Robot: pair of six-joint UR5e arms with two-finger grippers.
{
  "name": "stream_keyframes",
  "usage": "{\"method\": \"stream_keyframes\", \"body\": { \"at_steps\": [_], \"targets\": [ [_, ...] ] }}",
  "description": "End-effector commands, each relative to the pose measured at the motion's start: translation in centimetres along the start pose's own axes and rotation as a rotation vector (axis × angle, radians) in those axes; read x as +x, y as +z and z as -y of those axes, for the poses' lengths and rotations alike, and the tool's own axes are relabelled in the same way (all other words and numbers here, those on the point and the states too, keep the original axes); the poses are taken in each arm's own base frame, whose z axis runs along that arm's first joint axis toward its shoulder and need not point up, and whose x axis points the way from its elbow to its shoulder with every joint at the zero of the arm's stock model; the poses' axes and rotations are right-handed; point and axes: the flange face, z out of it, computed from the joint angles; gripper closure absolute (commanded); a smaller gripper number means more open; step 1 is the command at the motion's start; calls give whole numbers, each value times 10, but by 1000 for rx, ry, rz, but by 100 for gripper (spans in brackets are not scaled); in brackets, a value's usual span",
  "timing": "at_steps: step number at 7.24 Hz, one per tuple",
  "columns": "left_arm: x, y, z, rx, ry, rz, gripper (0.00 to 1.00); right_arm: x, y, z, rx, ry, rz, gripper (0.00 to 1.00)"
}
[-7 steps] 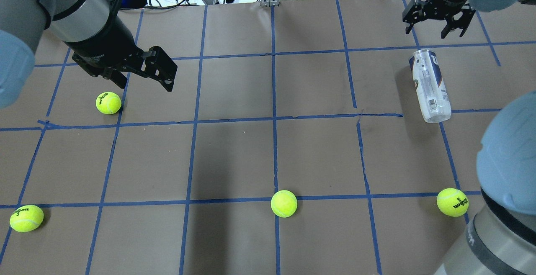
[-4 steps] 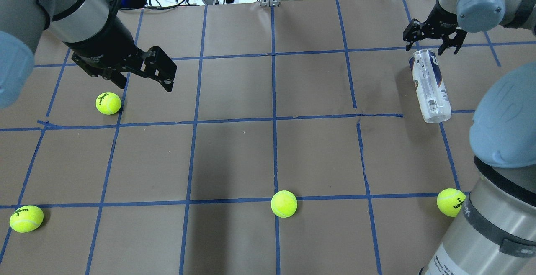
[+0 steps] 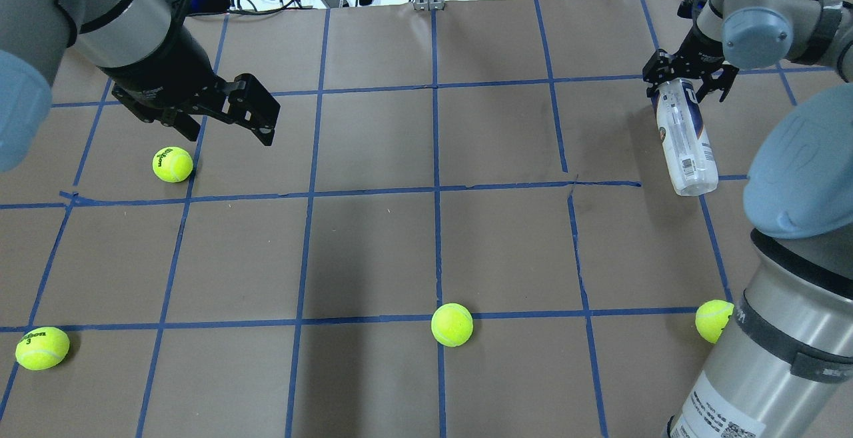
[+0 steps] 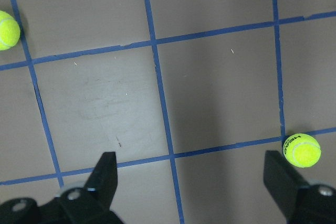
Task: Lift up tennis ball bucket
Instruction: 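Lower the right gripper over the top of the upright tennis ball can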
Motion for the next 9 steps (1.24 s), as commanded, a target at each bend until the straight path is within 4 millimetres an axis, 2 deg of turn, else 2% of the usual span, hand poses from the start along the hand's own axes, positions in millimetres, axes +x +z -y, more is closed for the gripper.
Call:
{"method": "stream_keyframes", "body": {
  "at_steps": [1,3,4,5,7,9],
  "targets": [
    [0,0,0,0,0,0,0,0,8,-1,-20,-2,3,11],
    [-1,0,0,2,-2,0,0,-1,13,-8,-33,0,7,23],
    [-1,0,0,2,-3,0,0,-1,10,-9,-32,-2,8,34],
    [-2,-4,-1,7,-3,6,0,-2,2,-9,-20,-7,6,38],
    [-2,-4,-2,5,3,9,0,-26,-42,-16,44,-67,66,38],
    [-2,-4,-2,7,5,9,0,-66,-63,-27,68,-220,67,38]
  ]
}}
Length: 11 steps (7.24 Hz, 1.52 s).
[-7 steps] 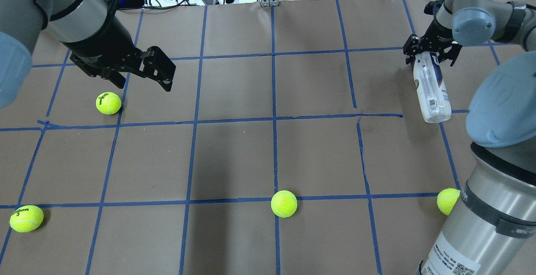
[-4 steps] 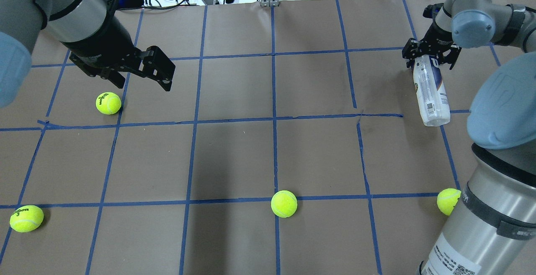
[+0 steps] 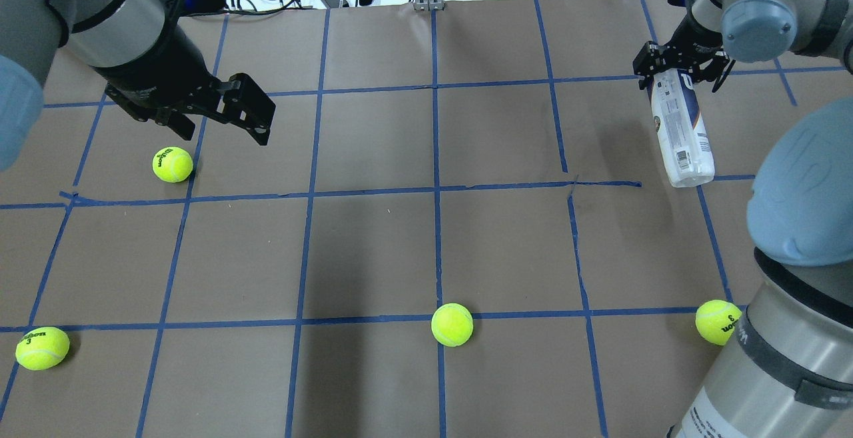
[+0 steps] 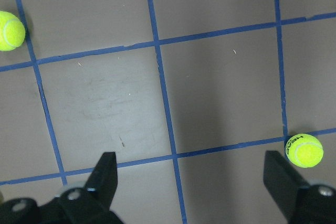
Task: Lift up tennis ball bucket
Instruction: 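Grip the can's rim with the right gripper and tip it over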
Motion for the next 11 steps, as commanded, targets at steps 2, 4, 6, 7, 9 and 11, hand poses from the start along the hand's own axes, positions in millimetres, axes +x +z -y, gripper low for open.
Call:
{"method": "stream_keyframes", "body": {
  "at_steps": [2,4,6,7,9,11],
  "targets": [
    [-1,1,0,0,-1,0,0,-90,-41,-30,43,-200,55,37],
    [-1,1,0,0,-1,0,0,-167,-37,-63,28,-332,53,44],
    [-1,1,0,0,-1,0,0,-245,-32,-84,51,-530,50,44],
    [-1,1,1,1,-1,-2,0,-277,-32,-95,69,-621,35,44],
    [-1,0,1,5,0,-1,0,-319,-38,-118,71,-830,-23,43],
    [-1,1,1,1,-1,-2,0,-383,-31,-152,80,-1034,-34,45]
  ]
}}
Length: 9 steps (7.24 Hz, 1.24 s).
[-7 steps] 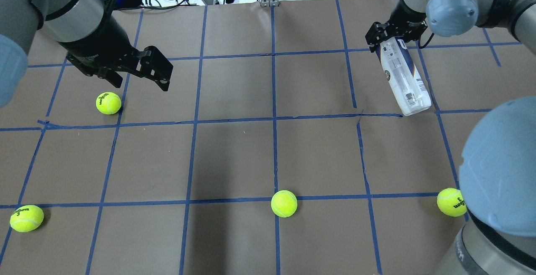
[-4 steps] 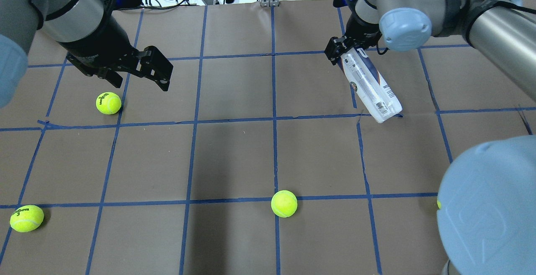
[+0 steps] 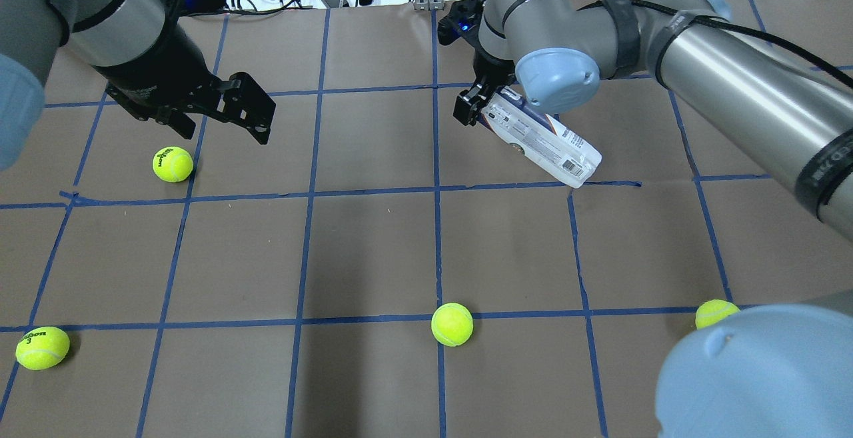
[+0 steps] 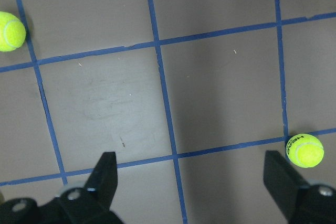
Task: Lift up tennis ball bucket
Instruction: 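Carry the can toward the table center and lay it down sideways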
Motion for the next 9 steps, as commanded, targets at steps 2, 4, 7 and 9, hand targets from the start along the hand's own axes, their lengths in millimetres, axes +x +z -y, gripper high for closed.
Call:
{"method": "stream_keyframes", "body": {
  "at_steps": [2,4,7,9],
  "targets": [
    [0,0,0,-1,0,0,0,-96,4,35,-5,-299,-64,44],
    [0,1,0,-2,0,-2,0,-115,38,36,-27,-427,-48,44],
    [0,1,0,-2,0,-2,0,-127,84,46,-15,-550,-41,41],
    [0,1,0,-2,0,-2,0,-144,99,49,-34,-593,-34,41]
  ]
}}
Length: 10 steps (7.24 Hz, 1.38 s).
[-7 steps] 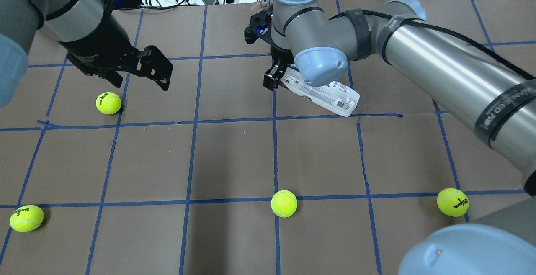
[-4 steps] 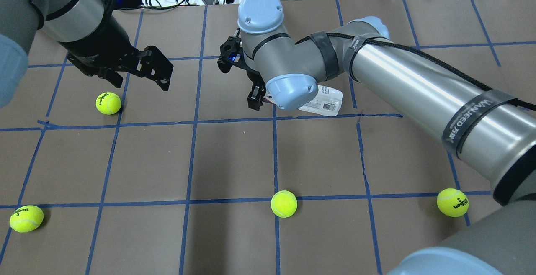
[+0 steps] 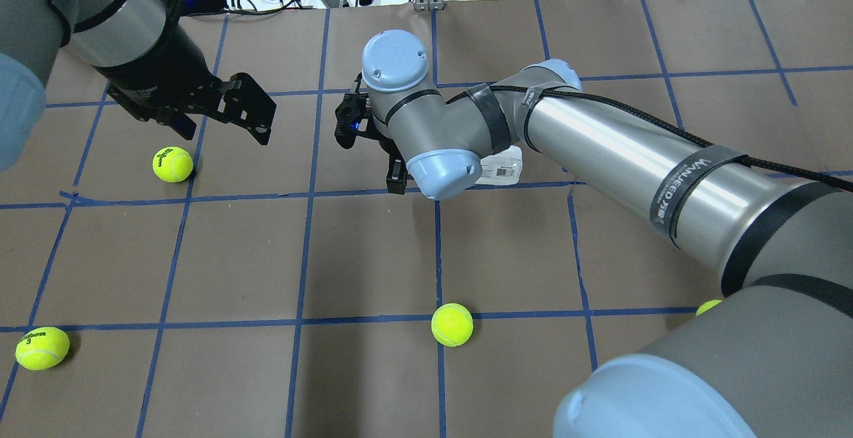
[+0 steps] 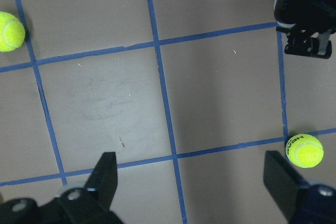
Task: Lift up tennis ball bucket
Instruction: 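Carry the can toward the table center and lay it down sideways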
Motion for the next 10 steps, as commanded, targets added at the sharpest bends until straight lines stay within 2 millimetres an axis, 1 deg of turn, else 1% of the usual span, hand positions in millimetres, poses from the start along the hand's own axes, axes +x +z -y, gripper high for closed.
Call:
{"method": "stream_keyframes", "body": {
  "at_steps": [1,2,3,4,5,7,8,9,10],
  "targets": [
    [0,0,0,0,0,-2,0,-8,14,8,-10,-25,10,41],
    [0,0,0,0,0,0,0,-8,18,10,-2,-26,6,40],
    [0,0,0,0,0,0,0,-8,36,11,-1,-38,16,39],
    [0,0,0,-1,0,-2,0,-1,37,19,57,-30,-30,9],
    [0,1,1,0,0,-3,0,-2,33,24,110,-23,-19,0],
    [-3,4,9,-7,-6,-16,0,-4,34,23,109,-24,-9,0],
    [-10,2,13,-3,-35,-15,0,-2,33,21,109,-26,-10,0],
    [-20,-2,17,6,-59,-11,0,-1,29,21,111,-22,-16,0],
    [-29,5,21,-19,-76,-9,0,6,16,12,124,2,25,0]
  ]
}}
